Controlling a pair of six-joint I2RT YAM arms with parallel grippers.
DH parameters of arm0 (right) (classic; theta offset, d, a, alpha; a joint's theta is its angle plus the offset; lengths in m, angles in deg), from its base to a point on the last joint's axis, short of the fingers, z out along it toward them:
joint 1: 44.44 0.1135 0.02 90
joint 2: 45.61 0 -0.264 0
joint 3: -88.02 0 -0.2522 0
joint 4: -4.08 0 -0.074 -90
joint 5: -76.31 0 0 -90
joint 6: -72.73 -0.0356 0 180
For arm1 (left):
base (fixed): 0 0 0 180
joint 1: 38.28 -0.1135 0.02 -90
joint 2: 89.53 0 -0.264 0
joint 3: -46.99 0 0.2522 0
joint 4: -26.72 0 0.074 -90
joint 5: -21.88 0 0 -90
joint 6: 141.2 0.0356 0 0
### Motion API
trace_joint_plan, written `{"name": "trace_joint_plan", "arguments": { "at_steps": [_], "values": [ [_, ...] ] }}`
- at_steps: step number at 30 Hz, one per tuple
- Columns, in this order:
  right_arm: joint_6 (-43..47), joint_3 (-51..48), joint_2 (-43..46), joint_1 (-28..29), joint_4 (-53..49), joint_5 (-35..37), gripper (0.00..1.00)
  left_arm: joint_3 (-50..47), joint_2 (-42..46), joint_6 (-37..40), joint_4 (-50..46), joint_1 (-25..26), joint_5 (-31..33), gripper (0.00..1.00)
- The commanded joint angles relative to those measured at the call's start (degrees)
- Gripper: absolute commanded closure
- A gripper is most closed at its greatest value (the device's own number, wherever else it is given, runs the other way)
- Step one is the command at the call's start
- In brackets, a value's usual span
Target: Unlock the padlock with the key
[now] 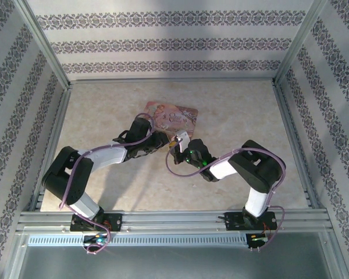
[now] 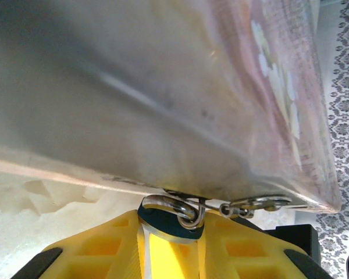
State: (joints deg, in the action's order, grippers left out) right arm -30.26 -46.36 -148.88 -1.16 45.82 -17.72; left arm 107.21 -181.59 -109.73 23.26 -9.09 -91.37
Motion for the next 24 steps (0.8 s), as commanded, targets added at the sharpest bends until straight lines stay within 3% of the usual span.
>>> {"name": "trace_joint_plan", "arguments": {
  "at_steps": [1, 9, 17, 21, 24],
  "values": [
    [-5.82, 1.01, -2.06, 1.58, 8.59, 1.93, 1.00, -1.40, -1.32, 0.44, 4.19, 1.62, -4.66, 0.72],
    [-10.53, 0.93, -7.06, 2.06, 11.67, 4.03, 1.00, -2.95, -2.65, 0.59, 7.18, 0.50, -4.42, 0.66],
    [-12.35, 0.23, -8.62, 2.15, 12.52, 3.70, 1.00, -6.42, 6.67, 3.17, 2.74, -2.38, -3.80, 0.52],
    [-14.43, -0.21, -8.47, 2.58, 12.78, 3.24, 1.00, -10.07, 14.42, 3.62, -0.21, -6.63, -3.80, 0.45],
    [-16.87, -0.49, -7.97, 3.30, 12.79, 3.22, 1.00, -14.83, 17.43, 0.54, 4.26, -11.42, -7.25, 0.45]
  ]
}}
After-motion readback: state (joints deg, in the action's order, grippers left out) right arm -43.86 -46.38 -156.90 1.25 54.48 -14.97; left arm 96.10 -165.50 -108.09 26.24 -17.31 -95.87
